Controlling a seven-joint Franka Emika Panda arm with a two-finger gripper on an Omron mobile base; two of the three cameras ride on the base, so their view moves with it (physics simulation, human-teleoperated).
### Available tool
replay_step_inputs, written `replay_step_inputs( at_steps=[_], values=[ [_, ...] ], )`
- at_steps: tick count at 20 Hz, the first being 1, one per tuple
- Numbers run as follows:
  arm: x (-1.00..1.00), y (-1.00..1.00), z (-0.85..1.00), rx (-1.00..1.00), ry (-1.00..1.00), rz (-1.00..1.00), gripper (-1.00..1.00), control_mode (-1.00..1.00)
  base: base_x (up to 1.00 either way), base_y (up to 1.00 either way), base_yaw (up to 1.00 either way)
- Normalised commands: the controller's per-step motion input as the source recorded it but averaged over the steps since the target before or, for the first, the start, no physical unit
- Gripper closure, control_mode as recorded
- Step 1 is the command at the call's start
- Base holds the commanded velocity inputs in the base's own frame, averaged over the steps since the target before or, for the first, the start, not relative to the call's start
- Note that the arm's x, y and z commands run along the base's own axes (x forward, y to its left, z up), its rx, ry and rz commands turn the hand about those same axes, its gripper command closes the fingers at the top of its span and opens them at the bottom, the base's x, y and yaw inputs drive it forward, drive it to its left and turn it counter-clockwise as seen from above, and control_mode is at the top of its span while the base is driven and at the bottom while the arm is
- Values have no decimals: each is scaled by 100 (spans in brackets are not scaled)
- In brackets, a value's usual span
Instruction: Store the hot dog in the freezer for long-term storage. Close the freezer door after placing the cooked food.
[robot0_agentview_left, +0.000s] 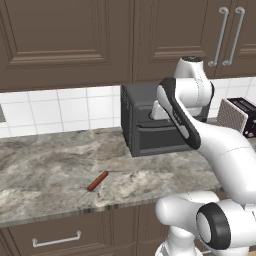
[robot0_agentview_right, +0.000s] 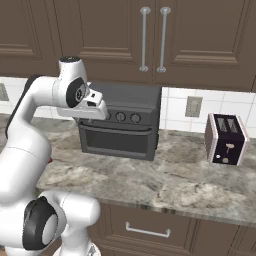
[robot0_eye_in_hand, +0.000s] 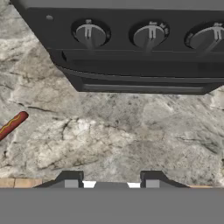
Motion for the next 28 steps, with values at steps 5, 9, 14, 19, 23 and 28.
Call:
replay_step_inputs(
  at_steps=[5, 9, 14, 19, 23, 28],
  values=[
    [-1, 13, -11, 4, 1, 0, -100, -100, 0, 0, 0],
    [-4, 43, -33, 6, 2, -11, -100, -100, 0, 0, 0],
    [-5, 55, -16, 4, 1, -24, -100, -100, 0, 0, 0],
    [-6, 59, -7, 2, 1, -24, -100, -100, 0, 0, 0],
    [-1, 66, -10, 0, 2, -17, -100, -100, 0, 0, 0],
    [-15, 54, -17, 0, 2, -5, -100, -100, 0, 0, 0]
  ],
)
